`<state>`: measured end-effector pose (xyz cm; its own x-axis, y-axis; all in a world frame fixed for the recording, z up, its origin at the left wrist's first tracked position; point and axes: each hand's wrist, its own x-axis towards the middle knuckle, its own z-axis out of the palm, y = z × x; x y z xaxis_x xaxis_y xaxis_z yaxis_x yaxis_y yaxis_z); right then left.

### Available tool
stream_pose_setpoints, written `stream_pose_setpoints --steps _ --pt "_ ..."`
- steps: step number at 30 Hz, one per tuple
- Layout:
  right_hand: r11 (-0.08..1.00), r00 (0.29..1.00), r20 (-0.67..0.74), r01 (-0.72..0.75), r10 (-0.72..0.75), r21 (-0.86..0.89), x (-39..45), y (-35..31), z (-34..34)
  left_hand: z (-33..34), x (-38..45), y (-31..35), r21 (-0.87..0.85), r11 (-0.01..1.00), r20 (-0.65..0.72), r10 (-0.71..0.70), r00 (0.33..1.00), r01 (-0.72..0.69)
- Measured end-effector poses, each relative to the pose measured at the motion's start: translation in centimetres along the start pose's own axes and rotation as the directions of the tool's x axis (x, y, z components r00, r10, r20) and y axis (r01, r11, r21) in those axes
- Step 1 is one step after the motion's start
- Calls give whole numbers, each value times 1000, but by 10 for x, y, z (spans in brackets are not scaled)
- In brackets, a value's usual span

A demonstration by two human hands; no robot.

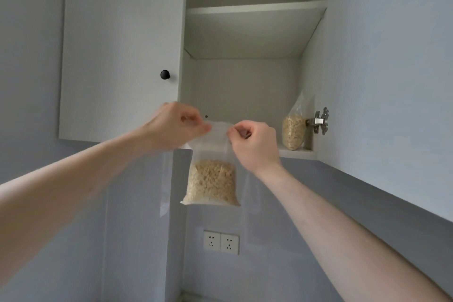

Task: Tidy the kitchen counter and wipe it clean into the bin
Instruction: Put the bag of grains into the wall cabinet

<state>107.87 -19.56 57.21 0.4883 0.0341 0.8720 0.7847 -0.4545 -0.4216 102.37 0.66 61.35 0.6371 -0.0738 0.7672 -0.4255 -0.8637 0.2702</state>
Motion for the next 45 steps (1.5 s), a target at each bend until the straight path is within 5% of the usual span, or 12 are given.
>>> stream_pose_setpoints --steps 3,6,13,21,27,30,35,45 --pt "992 992 -68 -99 104 75 29 -7 2 -13 34 -6 -109 992 -172 -80 982 61" --pt "983 981 -117 -144 157 110 53 -12 6 -16 60 -25 64 984 -299 -141 944 167" --pt "972 954 -201 -200 221 122 105 -8 7 4 76 -73 423 880 -39 -222 974 218" --pt "950 906 -293 -271 307 157 153 10 -10 26 82 -72 440 851 -54 -294 954 287" --pt "805 788 -213 -509 578 304 177 37 -16 31 86 -75 457 833 -81 -309 948 311" --pt "840 808 -231 -518 542 161 179 57 -11 33 87 -75 459 831 -80 -315 946 315" --pt "809 945 -219 -322 243 -492 163 70 -27 34 87 -74 465 826 -83 -316 945 318" --pt "653 952 -198 -304 233 -694 162 61 -58 32 86 -75 478 817 -84 -324 942 324"
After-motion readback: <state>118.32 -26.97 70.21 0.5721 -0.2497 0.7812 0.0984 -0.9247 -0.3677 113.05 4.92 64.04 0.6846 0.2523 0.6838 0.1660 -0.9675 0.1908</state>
